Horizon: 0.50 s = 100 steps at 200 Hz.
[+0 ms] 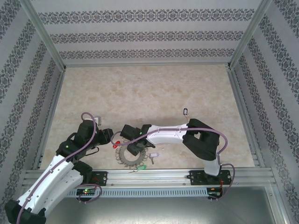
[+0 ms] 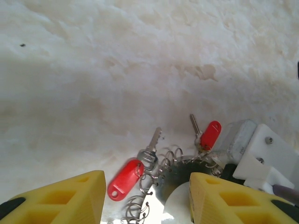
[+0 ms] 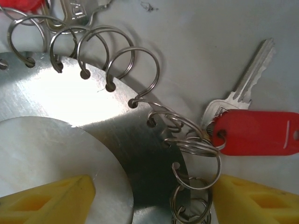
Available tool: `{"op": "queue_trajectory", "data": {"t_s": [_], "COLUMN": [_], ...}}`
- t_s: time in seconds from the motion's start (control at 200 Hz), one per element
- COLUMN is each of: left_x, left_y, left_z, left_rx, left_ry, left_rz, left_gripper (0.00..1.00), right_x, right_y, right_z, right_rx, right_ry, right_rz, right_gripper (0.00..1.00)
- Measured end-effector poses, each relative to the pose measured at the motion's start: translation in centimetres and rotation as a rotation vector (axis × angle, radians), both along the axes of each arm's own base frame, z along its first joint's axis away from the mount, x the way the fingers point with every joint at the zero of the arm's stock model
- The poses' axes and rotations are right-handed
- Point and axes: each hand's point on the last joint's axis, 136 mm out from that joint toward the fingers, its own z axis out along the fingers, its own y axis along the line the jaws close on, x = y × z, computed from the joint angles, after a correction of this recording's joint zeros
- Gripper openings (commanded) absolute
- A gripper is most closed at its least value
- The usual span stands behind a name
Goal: Put the keys on the keyring
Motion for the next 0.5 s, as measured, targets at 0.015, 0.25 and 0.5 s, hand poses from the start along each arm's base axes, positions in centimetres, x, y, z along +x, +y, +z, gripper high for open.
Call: {"op": "queue_trajectory", "data": {"t_s": [0.015, 0.25, 0.5], "left_x": [0.0, 0.3, 0.4], "left_y": [0.1, 1.1, 1.1], "left_z": [0.1, 1.5, 1.7], "left_rx": [0.003, 0.027, 0.032], "left_ry": [-0.003, -0.054, -0.056], "left_rz": [0.004, 0.045, 0.044], "left_gripper": [0.52, 0.52, 0.53], "right_x": [0.0, -0.2, 0.5], "right_y": [0.0, 0.3, -0.2], "right_z": [0.0, -0.2, 0.3], "right_rx": [-0.002, -0.018, 0.032], "right_ry": [0.001, 0.007, 0.020], "right_rz": [-0.005, -0.023, -0.052], "right_gripper": [0.65, 0.51, 0.38]}}
